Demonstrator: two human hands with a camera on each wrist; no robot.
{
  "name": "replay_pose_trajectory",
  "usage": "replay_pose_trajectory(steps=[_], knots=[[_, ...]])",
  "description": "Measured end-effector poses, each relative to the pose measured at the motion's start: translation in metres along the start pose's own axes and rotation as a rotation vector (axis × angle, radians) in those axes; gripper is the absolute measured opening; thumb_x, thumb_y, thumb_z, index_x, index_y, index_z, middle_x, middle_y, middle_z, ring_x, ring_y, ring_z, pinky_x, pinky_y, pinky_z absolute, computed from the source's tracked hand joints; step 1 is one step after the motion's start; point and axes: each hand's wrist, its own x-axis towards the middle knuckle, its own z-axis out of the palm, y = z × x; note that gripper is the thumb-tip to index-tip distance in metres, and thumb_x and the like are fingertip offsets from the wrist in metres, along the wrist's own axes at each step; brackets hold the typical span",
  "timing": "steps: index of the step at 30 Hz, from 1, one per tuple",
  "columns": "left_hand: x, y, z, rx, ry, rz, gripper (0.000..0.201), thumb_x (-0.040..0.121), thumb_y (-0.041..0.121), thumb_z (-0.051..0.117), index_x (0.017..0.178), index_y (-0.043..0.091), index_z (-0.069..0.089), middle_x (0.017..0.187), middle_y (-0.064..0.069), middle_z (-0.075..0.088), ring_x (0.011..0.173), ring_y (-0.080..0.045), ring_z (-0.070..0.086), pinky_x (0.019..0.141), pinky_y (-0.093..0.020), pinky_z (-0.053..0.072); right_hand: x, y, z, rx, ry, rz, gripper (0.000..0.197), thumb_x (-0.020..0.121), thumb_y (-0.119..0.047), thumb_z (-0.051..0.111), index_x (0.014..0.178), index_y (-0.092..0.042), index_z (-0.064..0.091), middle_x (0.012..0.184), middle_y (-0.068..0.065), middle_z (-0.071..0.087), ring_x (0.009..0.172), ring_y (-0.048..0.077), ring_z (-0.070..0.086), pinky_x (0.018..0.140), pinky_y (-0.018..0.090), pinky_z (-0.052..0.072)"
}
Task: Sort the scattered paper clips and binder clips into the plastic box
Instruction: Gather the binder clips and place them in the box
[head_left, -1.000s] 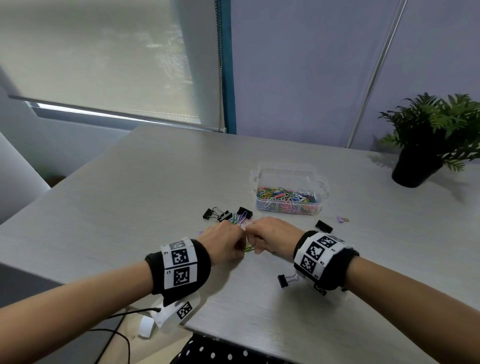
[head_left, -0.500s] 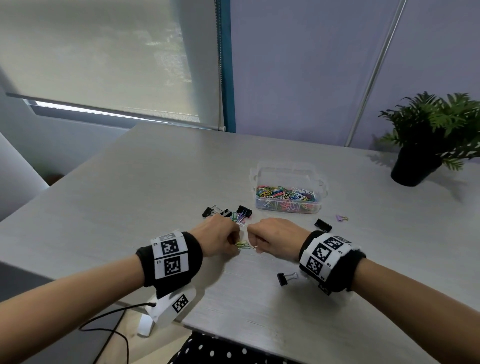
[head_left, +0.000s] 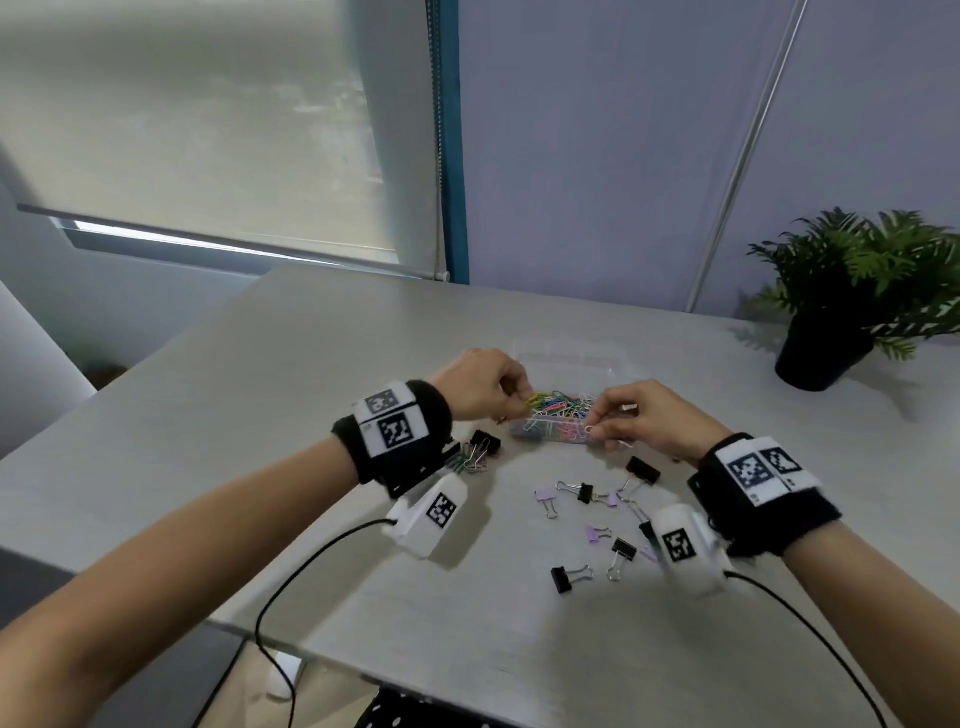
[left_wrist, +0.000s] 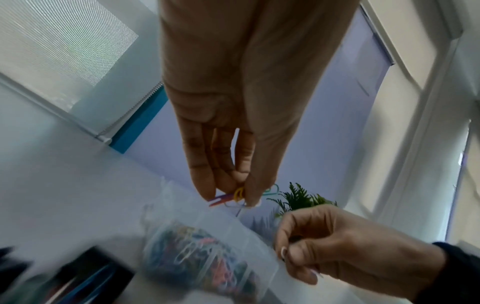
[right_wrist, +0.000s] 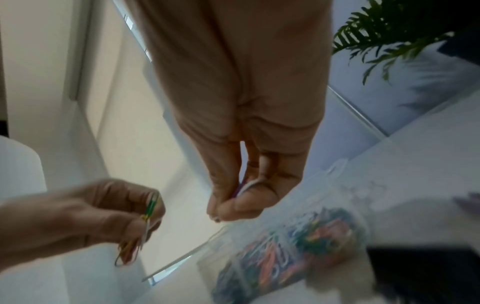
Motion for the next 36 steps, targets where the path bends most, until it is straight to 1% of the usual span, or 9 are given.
replay_pose_trajectory(steps=[4, 10, 15, 20, 23, 25, 30, 33, 36], knots=[[0.047, 0.015, -0.005, -0.038, -0.030, -0.021, 0.007, 0.081, 0.008, 0.068, 0.084, 0.010, 0.063, 0.066, 0.003, 0.060, 0.054, -0.004, 0.055, 0.049, -0.007, 0.047, 0.027, -0.003, -0.019, -0.149, 0.036, 0.022, 0.023, 0.079, -0.001, 0.068, 0.066, -0.020, 0.063, 0.068, 0.008, 0.064, 0.056, 0.014, 0.055, 0.059, 0.019, 0.047], [0.084, 0.025, 0.000, 0.167, -0.083, -0.078, 0.020, 0.081, 0.010, 0.069, 0.098, 0.001, 0.067, 0.082, -0.008, 0.064, 0.069, -0.019, 0.059, 0.072, -0.028, 0.051, 0.056, -0.020, -0.023, -0.299, 0.110, 0.003, 0.005, 0.081, -0.002, 0.065, 0.083, -0.002, 0.069, 0.060, 0.001, 0.058, 0.054, 0.012, 0.054, 0.053, 0.004, 0.041], [0.088, 0.013, 0.004, 0.246, -0.133, -0.076, 0.020, 0.082, 0.003, 0.065, 0.100, 0.002, 0.071, 0.098, -0.016, 0.072, 0.072, -0.017, 0.058, 0.075, -0.028, 0.051, 0.057, -0.020, -0.013, -0.389, 0.102, 0.007, 0.018, 0.087, 0.004, 0.051, 0.092, 0.002, 0.069, 0.085, 0.016, 0.069, 0.069, 0.021, 0.065, 0.068, 0.020, 0.049], [0.083, 0.003, -0.001, 0.147, -0.102, -0.054, 0.023, 0.083, -0.006, 0.059, 0.101, 0.001, 0.070, 0.100, -0.019, 0.071, 0.073, -0.017, 0.061, 0.081, -0.027, 0.053, 0.046, -0.016, -0.015, -0.459, 0.090, -0.013, 0.028, 0.086, 0.008, 0.045, 0.095, -0.001, 0.069, 0.092, 0.012, 0.069, 0.086, 0.023, 0.064, 0.077, 0.024, 0.045], [0.073, 0.002, -0.009, 0.108, -0.036, -0.020, 0.026, 0.082, -0.012, 0.053, 0.099, -0.002, 0.070, 0.087, -0.016, 0.068, 0.072, -0.017, 0.059, 0.072, -0.026, 0.053, 0.037, -0.017, -0.016, -0.479, 0.076, -0.035, 0.025, 0.087, 0.005, 0.046, 0.096, -0.002, 0.069, 0.086, 0.007, 0.065, 0.084, 0.017, 0.058, 0.076, 0.019, 0.038], [0.060, 0.002, -0.016, 0.096, 0.000, 0.004, 0.027, 0.082, -0.013, 0.049, 0.097, -0.003, 0.068, 0.082, -0.010, 0.064, 0.072, -0.018, 0.058, 0.068, -0.024, 0.052, 0.030, -0.020, -0.015, -0.487, 0.041, -0.058, 0.022, 0.088, 0.003, 0.049, 0.098, -0.003, 0.068, 0.096, 0.008, 0.068, 0.084, 0.014, 0.057, 0.076, 0.020, 0.040], [0.004, -0.008, -0.034, 0.114, -0.002, 0.018, 0.020, 0.085, -0.003, 0.055, 0.100, 0.004, 0.067, 0.080, -0.004, 0.064, 0.076, -0.018, 0.061, 0.076, -0.031, 0.054, 0.012, -0.033, 0.005, -0.515, -0.136, -0.164, 0.015, 0.086, -0.002, 0.055, 0.096, -0.003, 0.067, 0.100, 0.009, 0.070, 0.089, 0.016, 0.060, 0.081, 0.022, 0.044], [-0.034, -0.025, -0.036, 0.142, -0.046, -0.034, 0.017, 0.087, 0.005, 0.057, 0.100, 0.009, 0.067, 0.079, 0.002, 0.065, 0.076, -0.015, 0.063, 0.071, -0.020, 0.052, 0.009, -0.044, 0.030, -0.536, -0.258, -0.245, 0.012, 0.086, -0.005, 0.057, 0.095, -0.005, 0.066, 0.098, 0.007, 0.070, 0.085, 0.013, 0.059, 0.076, 0.020, 0.042], [-0.062, -0.051, -0.029, 0.145, -0.107, -0.151, 0.014, 0.087, 0.010, 0.060, 0.100, 0.012, 0.066, 0.079, 0.008, 0.063, 0.076, -0.014, 0.064, 0.066, -0.021, 0.054, 0.012, -0.054, 0.058, -0.565, -0.295, -0.277, 0.011, 0.088, -0.011, 0.057, 0.093, -0.009, 0.066, 0.096, 0.005, 0.070, 0.084, 0.014, 0.060, 0.076, 0.027, 0.046]])
